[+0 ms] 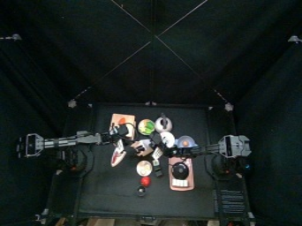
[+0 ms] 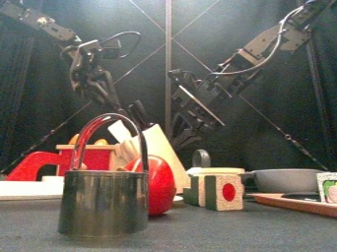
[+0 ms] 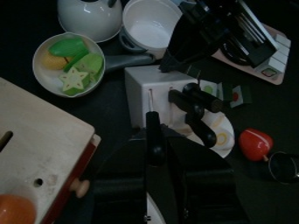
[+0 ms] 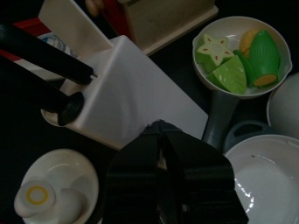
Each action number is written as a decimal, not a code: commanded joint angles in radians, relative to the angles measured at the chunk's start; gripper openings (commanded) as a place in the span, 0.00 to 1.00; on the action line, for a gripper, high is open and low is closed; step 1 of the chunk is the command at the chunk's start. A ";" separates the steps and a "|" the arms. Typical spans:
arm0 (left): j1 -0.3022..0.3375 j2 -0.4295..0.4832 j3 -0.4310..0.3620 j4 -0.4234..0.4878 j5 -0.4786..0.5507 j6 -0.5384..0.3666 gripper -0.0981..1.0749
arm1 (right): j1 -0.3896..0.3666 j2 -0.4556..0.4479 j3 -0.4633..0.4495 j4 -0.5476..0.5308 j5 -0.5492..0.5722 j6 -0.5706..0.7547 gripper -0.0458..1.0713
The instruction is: Put cleaver back in knife holder
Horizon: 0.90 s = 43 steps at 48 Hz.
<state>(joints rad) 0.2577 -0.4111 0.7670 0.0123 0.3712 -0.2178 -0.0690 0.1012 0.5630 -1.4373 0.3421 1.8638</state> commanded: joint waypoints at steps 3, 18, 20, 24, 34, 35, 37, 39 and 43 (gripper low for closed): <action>0.003 0.011 -0.023 0.000 -0.035 -0.003 0.57 | 0.000 -0.017 -0.021 -0.005 -0.002 -0.002 0.37; 0.011 0.031 -0.025 -0.032 -0.057 -0.003 0.73 | 0.000 -0.017 -0.020 -0.005 -0.002 -0.002 0.37; 0.011 0.032 -0.025 -0.032 -0.058 -0.002 0.75 | 0.000 -0.017 -0.020 -0.005 -0.002 -0.002 0.37; 0.011 0.032 -0.026 -0.029 -0.067 -0.002 0.80 | 0.000 -0.015 -0.020 -0.005 -0.002 -0.002 0.37; 0.011 0.032 -0.026 -0.029 -0.091 -0.002 0.82 | 0.000 -0.017 -0.020 -0.005 -0.002 -0.002 0.37; 0.011 0.032 -0.026 -0.029 -0.091 -0.002 0.82 | 0.000 -0.017 -0.020 -0.005 -0.002 -0.002 0.37; 0.011 0.032 -0.025 -0.029 -0.091 -0.002 0.82 | 0.000 -0.017 -0.020 -0.005 -0.003 -0.002 0.37; 0.011 0.032 -0.025 -0.029 -0.091 -0.002 0.82 | 0.000 -0.017 -0.020 -0.005 -0.002 -0.002 0.37; 0.011 0.031 -0.023 -0.028 -0.092 -0.002 0.82 | 0.000 -0.017 -0.021 -0.005 -0.002 -0.002 0.37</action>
<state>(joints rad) 0.2654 -0.3774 0.7670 -0.0169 0.2884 -0.2209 -0.0675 0.1028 0.5645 -1.4389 0.3390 1.8638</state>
